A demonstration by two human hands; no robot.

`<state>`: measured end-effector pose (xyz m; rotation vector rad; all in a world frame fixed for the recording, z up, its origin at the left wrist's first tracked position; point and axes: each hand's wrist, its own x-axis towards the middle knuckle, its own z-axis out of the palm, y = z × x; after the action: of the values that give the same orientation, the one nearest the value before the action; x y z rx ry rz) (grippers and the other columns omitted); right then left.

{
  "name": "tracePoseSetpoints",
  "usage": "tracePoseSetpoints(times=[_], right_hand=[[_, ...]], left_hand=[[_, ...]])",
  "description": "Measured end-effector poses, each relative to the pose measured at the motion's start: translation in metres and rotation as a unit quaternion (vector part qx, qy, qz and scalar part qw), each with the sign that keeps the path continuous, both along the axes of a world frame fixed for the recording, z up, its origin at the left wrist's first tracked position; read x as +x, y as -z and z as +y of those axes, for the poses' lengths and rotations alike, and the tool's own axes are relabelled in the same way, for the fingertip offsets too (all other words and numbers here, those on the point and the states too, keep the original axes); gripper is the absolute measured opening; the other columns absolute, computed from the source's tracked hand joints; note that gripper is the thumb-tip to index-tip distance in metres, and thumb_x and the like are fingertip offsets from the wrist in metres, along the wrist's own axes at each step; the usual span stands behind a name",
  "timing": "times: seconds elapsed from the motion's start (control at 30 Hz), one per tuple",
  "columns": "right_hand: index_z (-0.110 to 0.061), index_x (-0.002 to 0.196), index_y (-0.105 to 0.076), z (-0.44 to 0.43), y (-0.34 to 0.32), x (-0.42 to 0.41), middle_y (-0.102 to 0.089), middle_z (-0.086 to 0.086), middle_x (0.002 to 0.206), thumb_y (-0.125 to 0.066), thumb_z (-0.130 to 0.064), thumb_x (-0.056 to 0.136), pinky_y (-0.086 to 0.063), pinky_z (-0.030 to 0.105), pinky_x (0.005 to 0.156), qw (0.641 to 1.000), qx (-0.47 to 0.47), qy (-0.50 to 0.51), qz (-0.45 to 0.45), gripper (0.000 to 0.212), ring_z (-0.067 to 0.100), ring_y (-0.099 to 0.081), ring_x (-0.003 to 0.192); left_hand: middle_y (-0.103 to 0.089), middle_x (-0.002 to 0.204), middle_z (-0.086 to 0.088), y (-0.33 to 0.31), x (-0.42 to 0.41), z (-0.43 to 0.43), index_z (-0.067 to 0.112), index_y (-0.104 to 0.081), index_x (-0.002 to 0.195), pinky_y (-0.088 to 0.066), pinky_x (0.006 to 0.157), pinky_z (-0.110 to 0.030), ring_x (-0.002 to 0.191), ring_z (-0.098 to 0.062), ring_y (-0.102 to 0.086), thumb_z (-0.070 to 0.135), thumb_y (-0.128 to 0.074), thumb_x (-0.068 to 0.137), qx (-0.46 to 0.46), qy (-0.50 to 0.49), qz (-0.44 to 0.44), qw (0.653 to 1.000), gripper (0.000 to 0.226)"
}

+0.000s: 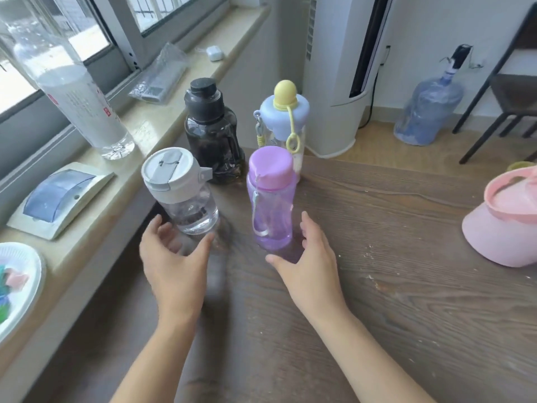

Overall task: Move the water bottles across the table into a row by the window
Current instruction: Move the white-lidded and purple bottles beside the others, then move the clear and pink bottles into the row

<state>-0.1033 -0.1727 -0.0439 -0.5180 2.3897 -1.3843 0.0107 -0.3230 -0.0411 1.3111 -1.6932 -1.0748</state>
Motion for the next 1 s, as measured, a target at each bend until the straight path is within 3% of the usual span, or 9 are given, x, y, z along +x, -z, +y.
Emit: tracePoseSetpoints(times=[0.07, 0.2, 0.4, 0.53, 0.63, 0.73, 0.83, 0.93, 1.0], right_hand=[[-0.022, 0.154, -0.036, 0.030, -0.002, 0.003, -0.049, -0.002, 0.153, -0.087, -0.022, 0.076, -0.039, 0.040, 0.117, 1.000, -0.015, 0.013, -0.008, 0.094, 0.016, -0.047, 0.140], [-0.030, 0.142, -0.054, 0.116, -0.003, 0.005, -0.057, -0.018, 0.127, -0.085, -0.022, 0.079, -0.047, 0.031, 0.107, 0.997, -0.030, 0.058, -0.034, 0.070, 0.012, -0.060, 0.117], [-0.034, 0.118, -0.071, 0.279, 0.002, 0.000, -0.073, -0.016, 0.110, -0.084, -0.020, 0.079, -0.053, 0.020, 0.084, 0.979, -0.023, 0.201, -0.031, 0.043, 0.008, -0.069, 0.094], [-0.037, 0.095, -0.072, 0.373, -0.001, -0.012, -0.077, -0.006, 0.092, -0.087, -0.015, 0.076, -0.050, 0.015, 0.076, 0.943, -0.025, 0.332, -0.001, 0.032, 0.012, -0.068, 0.085], [-0.038, 0.086, -0.058, 0.427, -0.003, -0.030, -0.072, 0.007, 0.090, -0.090, -0.017, 0.073, -0.046, 0.015, 0.074, 0.902, -0.030, 0.431, 0.010, 0.041, 0.018, -0.064, 0.075], [-0.018, 0.110, -0.056, 0.460, -0.004, -0.047, -0.059, 0.009, 0.108, -0.094, -0.017, 0.065, -0.049, 0.035, 0.088, 0.885, -0.013, 0.464, 0.023, 0.059, 0.030, -0.059, 0.093], [-0.007, 0.134, -0.050, 0.476, -0.004, -0.069, -0.046, -0.002, 0.118, -0.096, -0.022, 0.061, -0.043, 0.039, 0.103, 0.896, 0.009, 0.441, 0.054, 0.087, 0.028, -0.052, 0.118], [-0.025, 0.125, -0.057, 0.485, -0.004, -0.087, -0.055, -0.011, 0.113, -0.093, -0.026, 0.061, -0.051, 0.040, 0.096, 0.920, -0.040, 0.386, 0.059, 0.073, 0.023, -0.058, 0.116], [-0.033, 0.117, -0.059, 0.489, -0.003, -0.094, -0.060, -0.015, 0.109, -0.092, -0.023, 0.063, -0.052, 0.033, 0.089, 0.929, -0.057, 0.361, 0.054, 0.063, 0.018, -0.062, 0.108]], left_hand=[[-0.064, 0.127, -0.010, 0.002, 0.005, 0.040, 0.014, -0.058, 0.142, -0.056, 0.100, -0.035, 0.106, -0.018, -0.068, 0.018, -0.090, 0.086, -0.031, -0.029, -0.013, 0.999, 0.065], [-0.071, 0.108, -0.008, 0.007, -0.001, 0.132, 0.022, -0.066, 0.120, -0.050, 0.076, -0.008, 0.077, 0.002, -0.063, 0.010, -0.082, 0.093, 0.002, 0.051, 0.005, 0.999, 0.034], [-0.077, 0.103, 0.012, -0.003, -0.051, 0.276, 0.031, -0.074, 0.112, -0.054, 0.085, -0.013, 0.094, -0.005, -0.074, 0.013, -0.082, 0.092, 0.013, 0.233, 0.002, 0.972, 0.028], [-0.076, 0.110, 0.013, -0.008, -0.106, 0.361, 0.033, -0.073, 0.120, -0.053, 0.091, -0.013, 0.101, -0.003, -0.074, 0.013, -0.082, 0.093, 0.002, 0.350, 0.013, 0.937, 0.035], [-0.073, 0.127, 0.012, -0.011, -0.154, 0.417, 0.025, -0.069, 0.140, -0.052, 0.100, -0.014, 0.118, 0.002, -0.069, 0.016, -0.078, 0.092, 0.012, 0.457, 0.014, 0.889, 0.049], [-0.064, 0.145, 0.007, -0.015, -0.195, 0.462, 0.019, -0.057, 0.155, -0.050, 0.113, -0.023, 0.134, -0.001, -0.062, 0.005, -0.061, 0.088, 0.017, 0.530, -0.007, 0.848, 0.069], [-0.060, 0.157, -0.004, -0.015, -0.240, 0.486, 0.014, -0.047, 0.162, -0.047, 0.120, -0.034, 0.144, -0.012, -0.058, -0.004, -0.062, 0.092, 0.039, 0.511, -0.013, 0.859, 0.074], [-0.056, 0.163, -0.004, -0.016, -0.280, 0.501, 0.016, -0.039, 0.168, -0.044, 0.123, -0.036, 0.146, -0.011, -0.055, 0.021, -0.083, 0.088, 0.038, 0.505, -0.033, 0.862, 0.092], [-0.058, 0.160, 0.001, -0.019, -0.300, 0.512, 0.019, -0.043, 0.165, -0.047, 0.118, -0.034, 0.139, -0.012, -0.059, 0.044, -0.084, 0.074, 0.049, 0.518, -0.037, 0.853, 0.103]])
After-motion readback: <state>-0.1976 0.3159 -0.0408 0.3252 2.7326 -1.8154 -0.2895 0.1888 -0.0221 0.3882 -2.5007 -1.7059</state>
